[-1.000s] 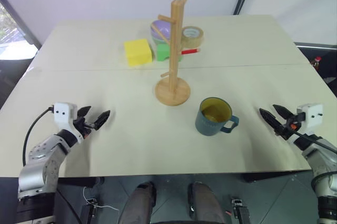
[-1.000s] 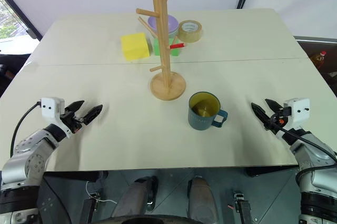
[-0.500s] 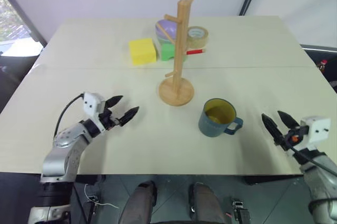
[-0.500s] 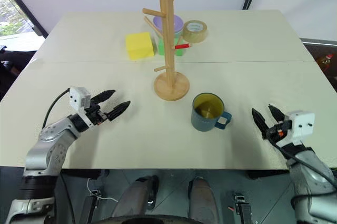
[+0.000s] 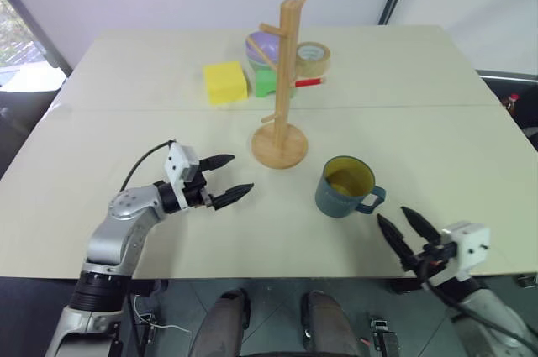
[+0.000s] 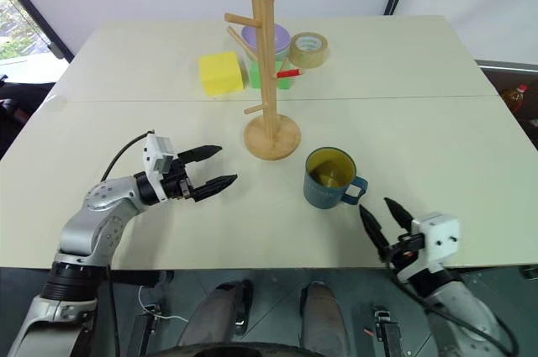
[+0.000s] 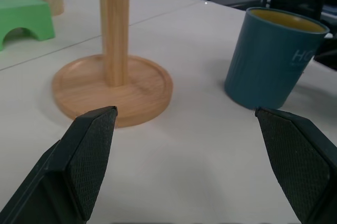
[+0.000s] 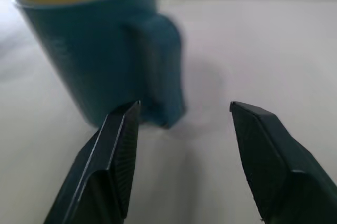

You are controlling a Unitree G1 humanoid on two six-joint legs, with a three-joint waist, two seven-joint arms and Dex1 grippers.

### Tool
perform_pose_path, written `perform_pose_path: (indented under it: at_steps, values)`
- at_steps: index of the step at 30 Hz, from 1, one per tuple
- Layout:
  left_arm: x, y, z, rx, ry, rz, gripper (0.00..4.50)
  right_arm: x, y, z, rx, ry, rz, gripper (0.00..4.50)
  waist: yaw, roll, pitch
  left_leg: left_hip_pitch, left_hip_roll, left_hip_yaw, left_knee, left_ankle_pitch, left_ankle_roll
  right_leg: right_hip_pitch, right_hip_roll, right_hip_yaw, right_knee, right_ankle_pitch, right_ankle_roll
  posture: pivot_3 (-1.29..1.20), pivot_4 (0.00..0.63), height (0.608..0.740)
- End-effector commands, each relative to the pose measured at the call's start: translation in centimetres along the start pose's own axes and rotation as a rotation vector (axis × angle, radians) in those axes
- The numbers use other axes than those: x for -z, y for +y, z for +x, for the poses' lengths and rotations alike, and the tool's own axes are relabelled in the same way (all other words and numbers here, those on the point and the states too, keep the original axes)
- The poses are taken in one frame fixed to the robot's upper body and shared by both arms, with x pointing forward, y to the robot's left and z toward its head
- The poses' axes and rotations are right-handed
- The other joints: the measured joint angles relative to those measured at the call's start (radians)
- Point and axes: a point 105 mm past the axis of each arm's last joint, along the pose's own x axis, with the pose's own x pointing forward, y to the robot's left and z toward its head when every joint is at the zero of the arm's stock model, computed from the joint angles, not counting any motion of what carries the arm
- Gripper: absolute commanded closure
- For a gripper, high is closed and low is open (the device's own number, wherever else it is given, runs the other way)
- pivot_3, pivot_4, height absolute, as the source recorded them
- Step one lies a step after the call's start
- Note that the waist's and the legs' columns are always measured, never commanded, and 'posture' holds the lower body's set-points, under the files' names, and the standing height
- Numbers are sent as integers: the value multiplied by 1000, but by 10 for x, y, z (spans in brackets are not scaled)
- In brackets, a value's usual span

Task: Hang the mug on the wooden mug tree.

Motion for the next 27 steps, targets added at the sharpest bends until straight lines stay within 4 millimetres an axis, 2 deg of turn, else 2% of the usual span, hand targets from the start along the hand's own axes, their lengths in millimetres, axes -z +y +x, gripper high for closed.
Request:
perform_pose_path:
  at_steps: [1, 7, 12, 17, 27]
  values:
    - [-16, -17, 5, 91, -53, 51, 0, -2, 4, 4, 43, -40, -58, 1708, 1, 0, 0, 0, 0, 0, 0, 0, 0, 0, 0, 0, 0, 0, 0, 0, 150, 740]
    - [-21, -52, 9, 270, -42, 34, 0, 5, -3, 8, 115, -52, -91, 1708, 1, 0, 0, 0, 0, 0, -4, 0, 0, 0, 0, 0, -5, 0, 0, 0, 150, 740]
    - [-20, -74, 11, 369, -7, 46, 0, 17, -9, 6, 135, -36, -87, 1708, 1, 1, 0, 0, 0, 0, -6, 0, 0, 0, 1, 0, -5, 0, 0, 0, 150, 740]
    - [-14, -83, 10, 423, 28, 63, 0, 23, -10, 7, 139, -36, -82, 1708, -1, 1, -1, 0, 0, 0, -6, 0, 0, 0, 2, 0, -5, 0, 0, 0, 150, 740]
    - [-9, -90, 13, 452, 32, 88, 0, 22, -4, 15, 101, -65, -56, 1708, 0, 2, -1, 0, 0, 0, -6, 0, 0, 0, 2, 0, -5, 1, 0, 0, 150, 740]
